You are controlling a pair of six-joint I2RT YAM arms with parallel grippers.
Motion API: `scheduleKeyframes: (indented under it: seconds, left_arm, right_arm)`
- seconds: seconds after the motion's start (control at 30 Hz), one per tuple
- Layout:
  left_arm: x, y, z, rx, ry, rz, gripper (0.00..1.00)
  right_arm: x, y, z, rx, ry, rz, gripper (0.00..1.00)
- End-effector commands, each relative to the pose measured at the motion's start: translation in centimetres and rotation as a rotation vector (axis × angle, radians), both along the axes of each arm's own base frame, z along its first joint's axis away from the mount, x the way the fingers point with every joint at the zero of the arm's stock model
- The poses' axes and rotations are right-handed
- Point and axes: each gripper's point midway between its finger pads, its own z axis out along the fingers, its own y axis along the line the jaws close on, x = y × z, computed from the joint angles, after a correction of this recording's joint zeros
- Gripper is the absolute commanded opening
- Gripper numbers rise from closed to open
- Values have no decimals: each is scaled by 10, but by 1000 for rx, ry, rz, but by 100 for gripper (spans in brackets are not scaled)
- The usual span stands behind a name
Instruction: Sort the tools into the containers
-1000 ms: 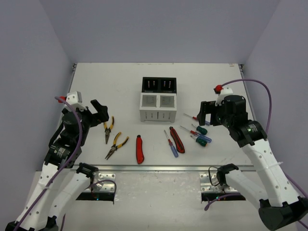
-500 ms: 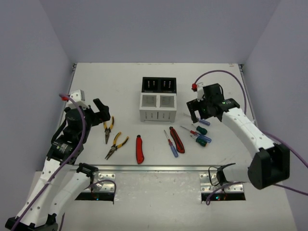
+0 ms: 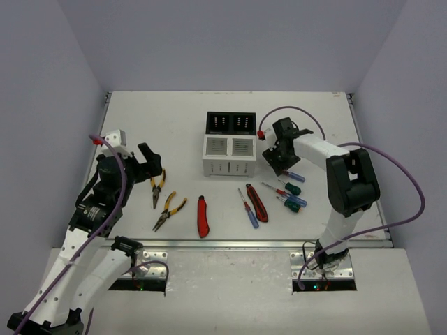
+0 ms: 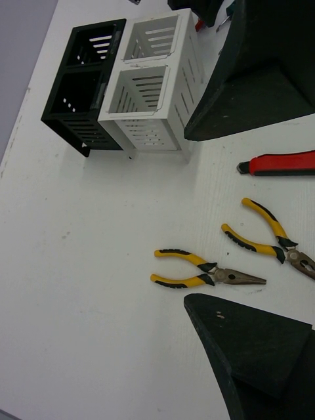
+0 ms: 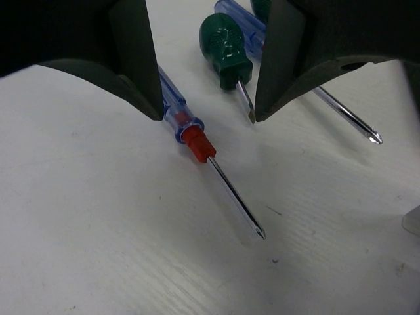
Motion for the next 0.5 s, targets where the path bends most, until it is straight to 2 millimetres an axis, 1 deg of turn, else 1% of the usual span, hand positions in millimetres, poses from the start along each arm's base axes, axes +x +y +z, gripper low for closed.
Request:
scheduleKeyframes:
  seconds: [0.0, 0.03, 0.1, 0.2, 0.23, 0.27, 0.33, 0.37, 0.43, 0.47]
  left_arm:
    - [6, -11, 7, -15, -28, -40, 100]
    - [5, -11, 8, -17, -30, -40, 100]
    - [5, -11, 8, -18, -34, -42, 100]
    - [6, -13, 7, -18, -30, -52, 100]
    - [6, -14, 6, -17, -27, -54, 100]
    - [7, -14, 5, -15, -21, -55, 100]
    - [8, -14, 4, -15, -16, -57, 100]
    - [8, -16, 2, -15, -8, -62, 100]
    - [9, -17, 1, -15, -5, -68, 100]
    - [9, -18, 1, -16, -5, -73, 100]
  right_arm:
    - [34, 12, -1, 43, -67, 72, 52]
    - [34, 12, -6, 45, -59, 86, 47]
    - [32, 11, -18, 39, -34, 95, 46]
    - [36, 11, -27, 39, -52, 113, 40]
    - [37, 10, -29, 38, -51, 109, 36]
    - [37, 9, -29, 38, -50, 102, 31]
    - [38, 3, -29, 7, -57, 74, 25]
    - [37, -2, -27, -13, -66, 55, 18]
    - [38, -7, -22, -33, -80, 39, 13]
    - [42, -10, -17, -39, -100, 25, 7]
